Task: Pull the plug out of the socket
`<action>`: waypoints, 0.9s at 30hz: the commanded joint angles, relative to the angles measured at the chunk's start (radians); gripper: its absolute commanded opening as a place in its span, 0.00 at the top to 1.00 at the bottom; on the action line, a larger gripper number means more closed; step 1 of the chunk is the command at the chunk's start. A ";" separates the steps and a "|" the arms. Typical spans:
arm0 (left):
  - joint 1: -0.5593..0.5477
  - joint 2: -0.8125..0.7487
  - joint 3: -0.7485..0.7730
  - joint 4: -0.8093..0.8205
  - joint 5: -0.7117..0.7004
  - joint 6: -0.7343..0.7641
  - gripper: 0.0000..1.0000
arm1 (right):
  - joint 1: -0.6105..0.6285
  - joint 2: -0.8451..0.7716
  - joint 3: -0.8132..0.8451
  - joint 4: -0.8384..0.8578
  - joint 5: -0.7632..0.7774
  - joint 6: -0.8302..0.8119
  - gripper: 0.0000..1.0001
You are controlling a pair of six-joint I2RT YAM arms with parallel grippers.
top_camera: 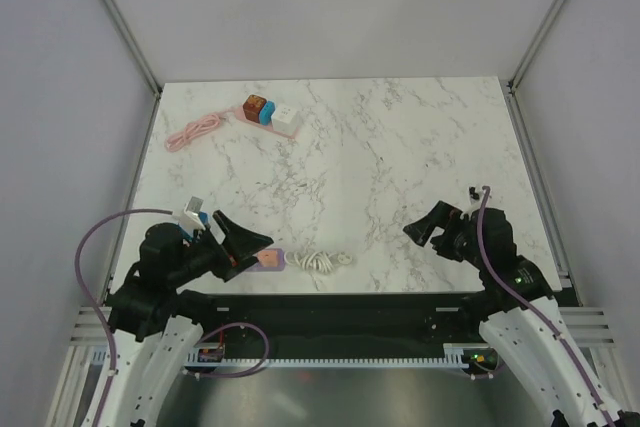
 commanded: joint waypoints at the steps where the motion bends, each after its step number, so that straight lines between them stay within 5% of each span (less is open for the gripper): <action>1: 0.003 0.094 0.158 -0.335 -0.103 0.272 0.00 | -0.002 0.020 0.032 -0.029 -0.036 -0.134 0.02; 4: 0.003 0.196 0.218 -0.417 -0.162 0.350 0.00 | -0.004 0.029 -0.018 0.128 -0.272 -0.171 0.02; 10: 0.003 0.231 0.217 -0.394 -0.082 0.402 0.00 | 0.106 0.299 -0.039 0.290 -0.309 -0.211 0.02; 17: 0.003 0.179 0.232 -0.403 -0.130 0.356 0.00 | 0.618 0.590 0.167 0.327 0.028 -0.325 0.02; 22: 0.003 0.177 0.237 -0.415 -0.122 0.353 0.00 | 1.012 0.904 0.412 0.246 0.502 -0.517 0.02; 27: 0.003 0.148 0.284 -0.432 -0.128 0.353 0.03 | 1.070 1.207 0.595 0.238 0.517 -0.675 0.03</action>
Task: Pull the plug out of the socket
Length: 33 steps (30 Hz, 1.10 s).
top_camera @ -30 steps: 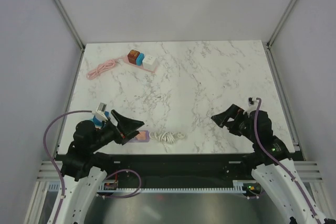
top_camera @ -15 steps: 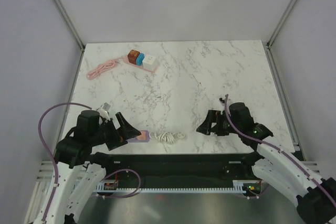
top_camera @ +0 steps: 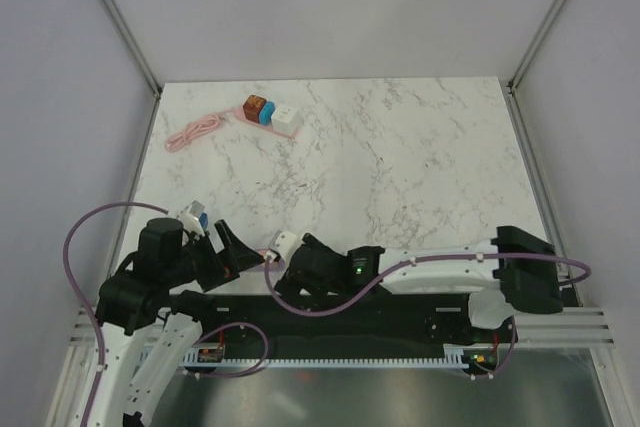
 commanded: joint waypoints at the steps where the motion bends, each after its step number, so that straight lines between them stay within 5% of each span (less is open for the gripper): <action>1: 0.003 -0.027 0.080 -0.026 -0.018 0.025 0.03 | 0.003 0.155 0.093 -0.036 0.136 -0.160 0.09; 12: 0.003 -0.105 0.100 0.055 0.038 0.021 0.04 | -0.061 0.290 0.162 -0.052 0.096 -0.239 0.27; 19: 0.003 -0.032 0.072 0.127 0.133 -0.044 0.08 | -0.129 0.258 0.064 -0.062 0.030 -0.194 0.34; 22: -0.016 -0.005 0.100 0.080 0.137 -0.026 0.16 | -0.140 0.255 0.033 -0.074 0.036 -0.165 0.52; 24: -0.056 0.008 0.126 0.004 0.031 -0.032 0.16 | -0.158 0.255 0.018 -0.080 0.047 -0.144 0.56; 28: -0.056 -0.044 0.021 -0.002 -0.038 -0.093 0.16 | -0.190 0.186 -0.023 -0.082 0.110 -0.058 0.82; 33: -0.056 -0.064 -0.170 0.159 0.001 -0.192 0.16 | -0.186 0.020 -0.187 -0.080 0.116 0.152 0.88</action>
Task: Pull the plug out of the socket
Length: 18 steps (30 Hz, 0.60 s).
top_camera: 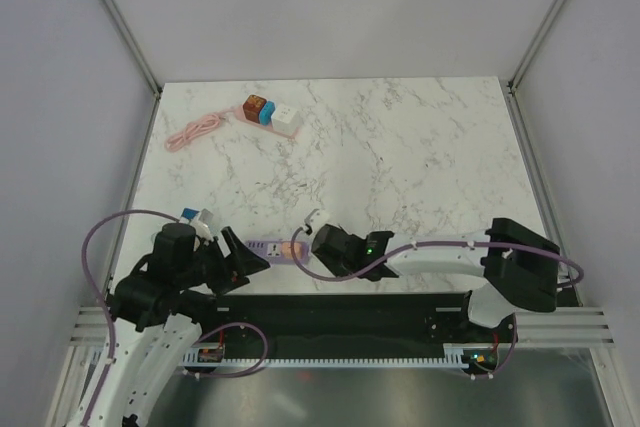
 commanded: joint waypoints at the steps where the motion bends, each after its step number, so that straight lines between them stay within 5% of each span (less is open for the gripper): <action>1: -0.003 0.006 -0.128 0.140 0.011 -0.116 0.17 | -0.002 -0.160 -0.139 -0.101 0.046 0.200 0.89; 10: -0.006 0.237 -0.213 0.524 -0.032 -0.109 0.14 | -0.006 -0.361 -0.236 -0.171 0.074 0.244 0.80; 14: -0.008 0.409 -0.169 0.570 -0.056 -0.021 0.10 | -0.006 -0.344 -0.235 -0.145 -0.014 0.210 0.49; 18: -0.046 0.570 -0.155 0.661 -0.029 0.017 0.28 | -0.005 -0.350 -0.210 -0.145 -0.040 0.181 0.22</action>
